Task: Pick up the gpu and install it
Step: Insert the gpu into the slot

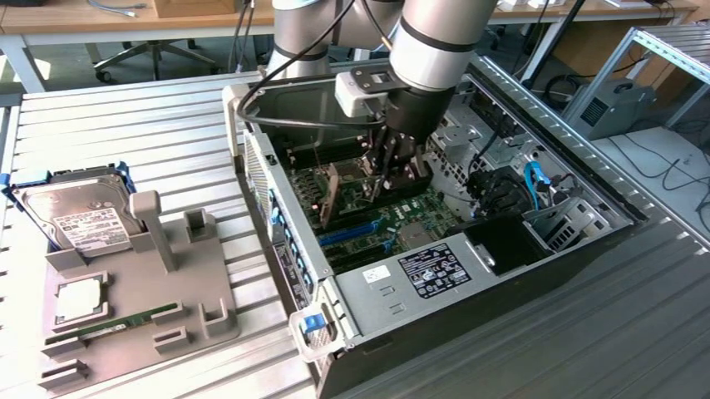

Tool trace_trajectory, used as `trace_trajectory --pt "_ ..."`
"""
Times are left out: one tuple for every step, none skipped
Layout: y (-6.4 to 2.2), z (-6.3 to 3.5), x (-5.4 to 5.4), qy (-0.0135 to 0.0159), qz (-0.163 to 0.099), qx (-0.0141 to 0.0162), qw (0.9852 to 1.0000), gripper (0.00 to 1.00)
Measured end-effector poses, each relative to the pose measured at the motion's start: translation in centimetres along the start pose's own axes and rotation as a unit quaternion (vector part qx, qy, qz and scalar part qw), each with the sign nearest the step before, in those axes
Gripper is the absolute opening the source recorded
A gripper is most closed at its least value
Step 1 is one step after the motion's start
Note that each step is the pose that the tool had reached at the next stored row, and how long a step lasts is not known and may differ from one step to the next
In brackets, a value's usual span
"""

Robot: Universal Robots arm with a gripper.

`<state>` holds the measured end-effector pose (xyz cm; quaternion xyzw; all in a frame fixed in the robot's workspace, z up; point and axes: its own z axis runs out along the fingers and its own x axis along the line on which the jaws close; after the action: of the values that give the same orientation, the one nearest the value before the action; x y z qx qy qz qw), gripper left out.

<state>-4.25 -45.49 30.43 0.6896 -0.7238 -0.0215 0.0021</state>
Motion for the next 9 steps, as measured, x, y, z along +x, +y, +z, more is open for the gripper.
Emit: trace_trajectory --pt "0.0 0.0 0.03 0.0001 0.0 0.0 1.0 0.27" --pt "0.0 0.0 0.07 0.0 0.0 0.0 1.0 0.27" --pt "-0.01 0.0 0.11 0.0 0.0 0.0 1.0 0.27" --pt "-0.01 0.0 0.17 0.0 0.0 0.0 1.0 0.27" --pt "-0.01 0.0 0.23 0.0 0.0 0.0 1.0 0.27" --pt "-0.01 0.0 0.27 0.0 0.0 0.0 1.0 0.27" --pt "-0.01 -0.01 0.3 0.0 0.0 0.0 1.0 0.27" --pt "-0.01 0.0 0.3 0.0 0.0 0.0 1.0 0.27" --pt "-0.02 0.0 0.3 0.0 0.0 0.0 1.0 0.27"
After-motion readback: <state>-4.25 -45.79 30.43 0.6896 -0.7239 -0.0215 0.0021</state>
